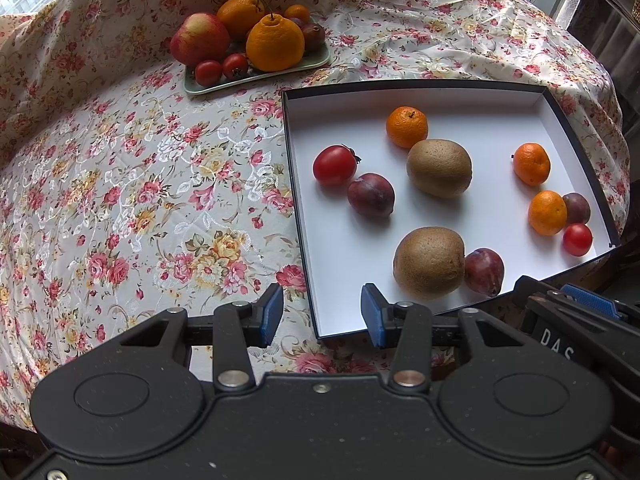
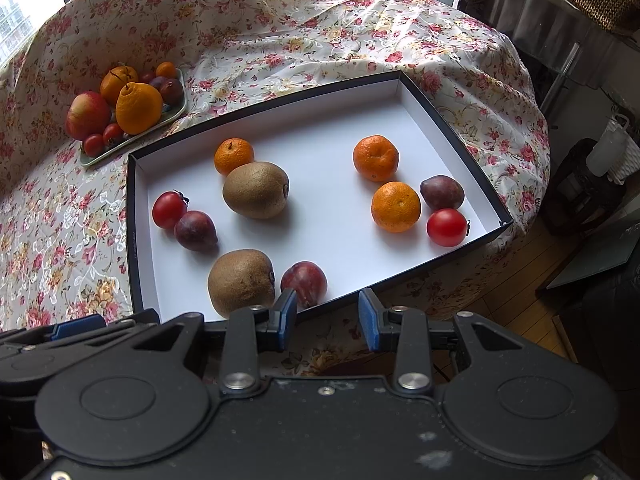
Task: Organize fruits
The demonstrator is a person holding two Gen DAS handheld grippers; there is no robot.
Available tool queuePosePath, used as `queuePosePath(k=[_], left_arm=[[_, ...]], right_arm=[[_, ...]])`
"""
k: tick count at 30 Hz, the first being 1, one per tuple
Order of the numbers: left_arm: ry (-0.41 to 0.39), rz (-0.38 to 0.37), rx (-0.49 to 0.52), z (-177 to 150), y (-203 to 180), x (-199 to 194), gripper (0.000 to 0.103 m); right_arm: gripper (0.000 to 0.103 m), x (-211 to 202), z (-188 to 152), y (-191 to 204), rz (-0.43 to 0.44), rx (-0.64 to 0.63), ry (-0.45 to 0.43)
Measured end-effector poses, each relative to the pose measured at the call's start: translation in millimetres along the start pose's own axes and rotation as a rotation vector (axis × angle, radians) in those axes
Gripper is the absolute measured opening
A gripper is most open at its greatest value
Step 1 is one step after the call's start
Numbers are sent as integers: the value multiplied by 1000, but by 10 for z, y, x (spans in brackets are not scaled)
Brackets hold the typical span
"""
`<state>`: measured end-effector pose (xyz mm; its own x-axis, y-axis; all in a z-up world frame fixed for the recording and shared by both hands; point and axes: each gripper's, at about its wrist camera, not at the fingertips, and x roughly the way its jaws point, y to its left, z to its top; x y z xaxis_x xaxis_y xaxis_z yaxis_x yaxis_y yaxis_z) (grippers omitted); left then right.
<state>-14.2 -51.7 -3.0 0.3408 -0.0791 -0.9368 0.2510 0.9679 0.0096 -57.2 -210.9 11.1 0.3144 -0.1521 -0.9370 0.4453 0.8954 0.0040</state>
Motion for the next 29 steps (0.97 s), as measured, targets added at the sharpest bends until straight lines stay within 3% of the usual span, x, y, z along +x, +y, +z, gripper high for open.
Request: queuePosePath(k=[29], left_arm=[[-3,2,20,-1,4,8,52]], right_arm=[[38,25,-3,10,-5,-14,7]])
